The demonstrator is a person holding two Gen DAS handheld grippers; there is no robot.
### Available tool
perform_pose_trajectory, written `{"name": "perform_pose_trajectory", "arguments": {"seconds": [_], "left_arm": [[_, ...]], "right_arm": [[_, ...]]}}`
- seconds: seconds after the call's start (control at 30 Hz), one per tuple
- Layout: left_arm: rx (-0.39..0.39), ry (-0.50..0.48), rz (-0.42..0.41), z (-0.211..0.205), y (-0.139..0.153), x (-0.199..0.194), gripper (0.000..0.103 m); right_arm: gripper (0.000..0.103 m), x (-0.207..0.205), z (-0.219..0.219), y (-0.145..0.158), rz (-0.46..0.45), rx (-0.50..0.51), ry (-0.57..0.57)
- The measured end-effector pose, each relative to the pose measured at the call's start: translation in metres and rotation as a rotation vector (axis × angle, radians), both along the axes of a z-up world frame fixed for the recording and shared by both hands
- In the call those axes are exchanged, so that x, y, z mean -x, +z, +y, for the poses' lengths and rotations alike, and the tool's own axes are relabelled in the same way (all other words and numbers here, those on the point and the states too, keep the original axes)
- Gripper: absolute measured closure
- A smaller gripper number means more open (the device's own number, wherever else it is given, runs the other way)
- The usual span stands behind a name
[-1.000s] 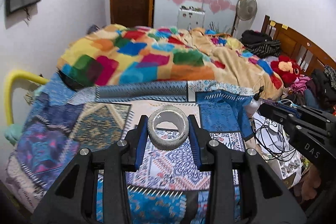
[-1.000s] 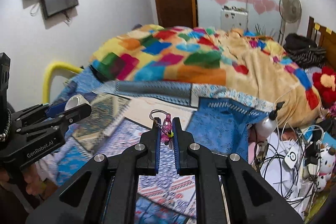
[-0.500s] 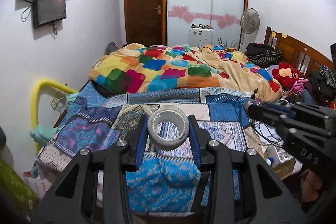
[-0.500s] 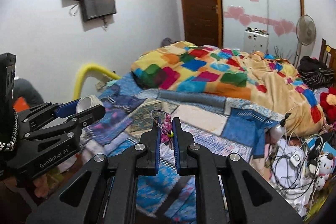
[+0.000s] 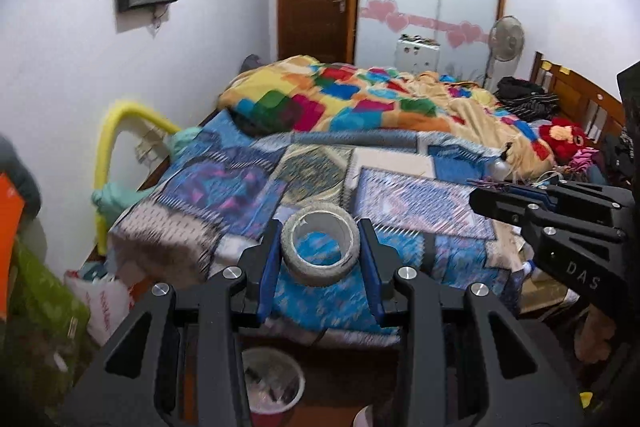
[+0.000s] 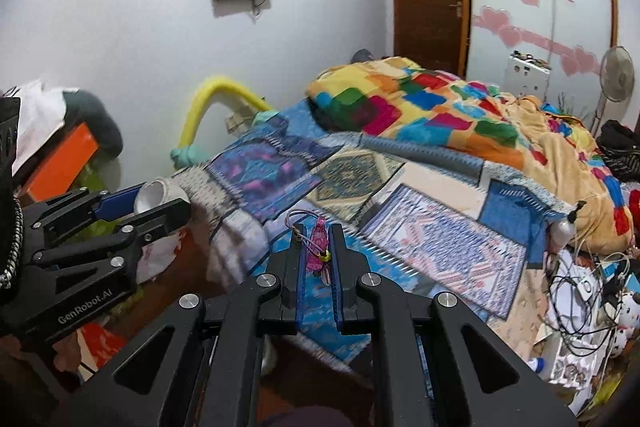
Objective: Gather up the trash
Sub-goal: 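Carry the tape roll and pink tag in both tools to the white bucket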
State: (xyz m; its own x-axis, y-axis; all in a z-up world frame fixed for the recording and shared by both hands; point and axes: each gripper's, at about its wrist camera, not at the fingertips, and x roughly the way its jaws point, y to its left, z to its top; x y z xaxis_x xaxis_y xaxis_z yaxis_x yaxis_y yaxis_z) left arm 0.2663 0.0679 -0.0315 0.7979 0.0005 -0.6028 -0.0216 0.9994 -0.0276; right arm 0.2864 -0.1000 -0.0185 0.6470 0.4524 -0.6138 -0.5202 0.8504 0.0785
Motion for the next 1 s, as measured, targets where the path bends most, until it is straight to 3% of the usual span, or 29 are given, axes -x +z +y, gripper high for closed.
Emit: {"name": "perform_pose_trajectory", "arguments": {"seconds": [0.17,0.43,0.6,1.0], "left_arm": [[0.014,0.057,0.056,0.035,-0.023,0.024,0.066],[0.006,0.070,0.174,0.071,-0.078,0.049,0.066],[0.061,0.113,0.247,0.088,-0.117,0.055,0.066],[0.148,0.234,0.393,0.123,-0.190,0.051,0.066]], "right_arm": [[0.093,0.015,0.031,-0.017,0.025,0.031,0.062],[0.093,0.028,0.079,-0.054,0.089,0.089,0.152],[0.093,0.028,0.109,-0.080,0.134,0.152,0.216],[0.093,0.007,0.162,-0.146,0.342,0.202,0.299]]}}
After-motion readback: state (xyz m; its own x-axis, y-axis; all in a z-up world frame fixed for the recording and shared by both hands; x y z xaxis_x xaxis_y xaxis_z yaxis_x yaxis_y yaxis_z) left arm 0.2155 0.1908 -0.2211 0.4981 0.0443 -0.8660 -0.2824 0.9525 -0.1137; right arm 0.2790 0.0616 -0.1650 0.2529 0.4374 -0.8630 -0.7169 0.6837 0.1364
